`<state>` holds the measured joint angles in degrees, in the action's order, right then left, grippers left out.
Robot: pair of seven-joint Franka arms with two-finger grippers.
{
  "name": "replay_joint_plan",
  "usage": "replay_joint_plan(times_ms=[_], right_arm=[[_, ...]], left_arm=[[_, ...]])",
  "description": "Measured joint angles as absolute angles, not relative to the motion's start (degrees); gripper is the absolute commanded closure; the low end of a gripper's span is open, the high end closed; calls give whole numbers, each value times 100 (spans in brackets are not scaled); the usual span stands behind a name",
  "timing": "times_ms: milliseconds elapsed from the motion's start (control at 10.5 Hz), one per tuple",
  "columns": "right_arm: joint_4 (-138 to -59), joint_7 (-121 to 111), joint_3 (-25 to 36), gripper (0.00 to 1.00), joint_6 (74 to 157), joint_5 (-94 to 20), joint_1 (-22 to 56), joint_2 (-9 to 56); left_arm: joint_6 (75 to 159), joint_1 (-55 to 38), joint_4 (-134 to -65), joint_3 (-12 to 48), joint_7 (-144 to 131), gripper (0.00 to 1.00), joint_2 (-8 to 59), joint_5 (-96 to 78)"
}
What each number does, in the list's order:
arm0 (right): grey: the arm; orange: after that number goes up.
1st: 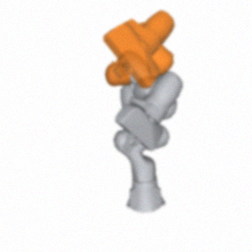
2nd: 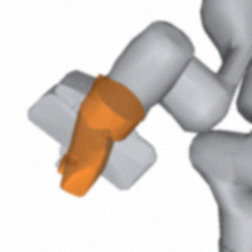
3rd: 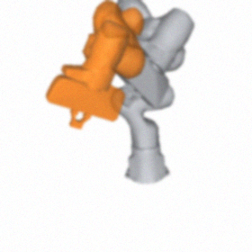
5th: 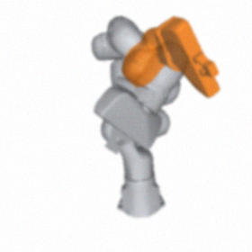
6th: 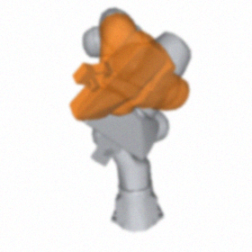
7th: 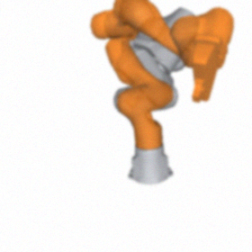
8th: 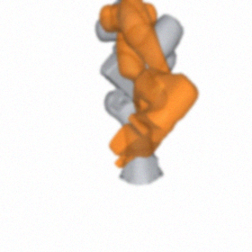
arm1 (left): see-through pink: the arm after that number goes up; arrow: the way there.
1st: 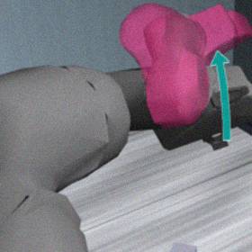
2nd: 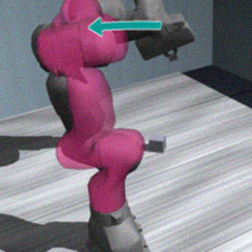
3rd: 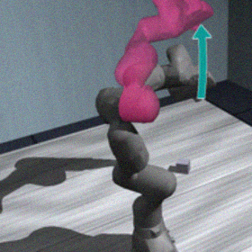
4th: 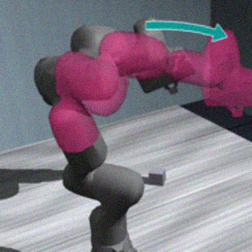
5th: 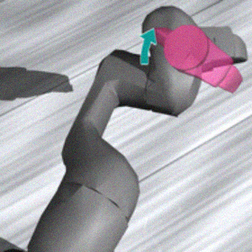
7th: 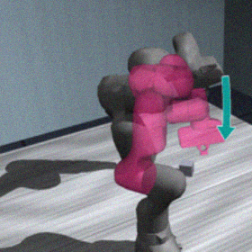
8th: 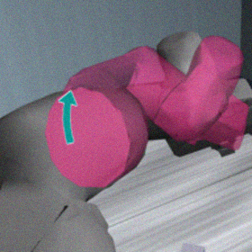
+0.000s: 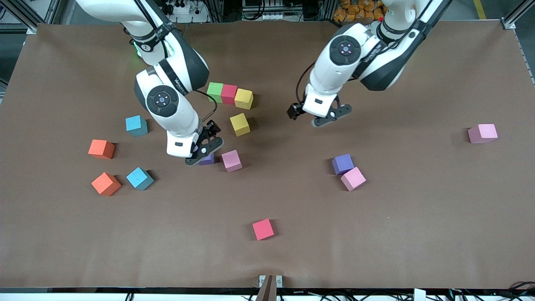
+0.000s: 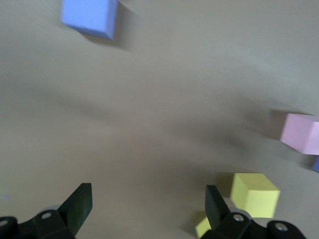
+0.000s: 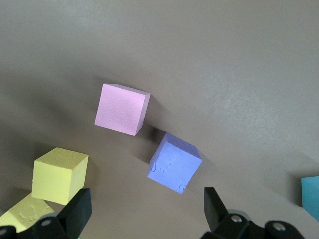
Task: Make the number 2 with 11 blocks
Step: 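Open the left gripper off the yellow cube while the right gripper rises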
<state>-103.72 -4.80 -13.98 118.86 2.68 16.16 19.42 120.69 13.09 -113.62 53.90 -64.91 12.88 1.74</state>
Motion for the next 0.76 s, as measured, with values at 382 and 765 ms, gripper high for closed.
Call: replay_joint_plan(times_ms=[382,765], right_arm=[[-10358,-478,-1401,0,11886,266,1642,1940],[-10348,-478,-1402,0,11886,265,1654,1940]], left_arm=[[10843,1351,-10697,4582,-5169,0,816,-145],[9978,1349,-9871,3857,-4264,0,728,-148]])
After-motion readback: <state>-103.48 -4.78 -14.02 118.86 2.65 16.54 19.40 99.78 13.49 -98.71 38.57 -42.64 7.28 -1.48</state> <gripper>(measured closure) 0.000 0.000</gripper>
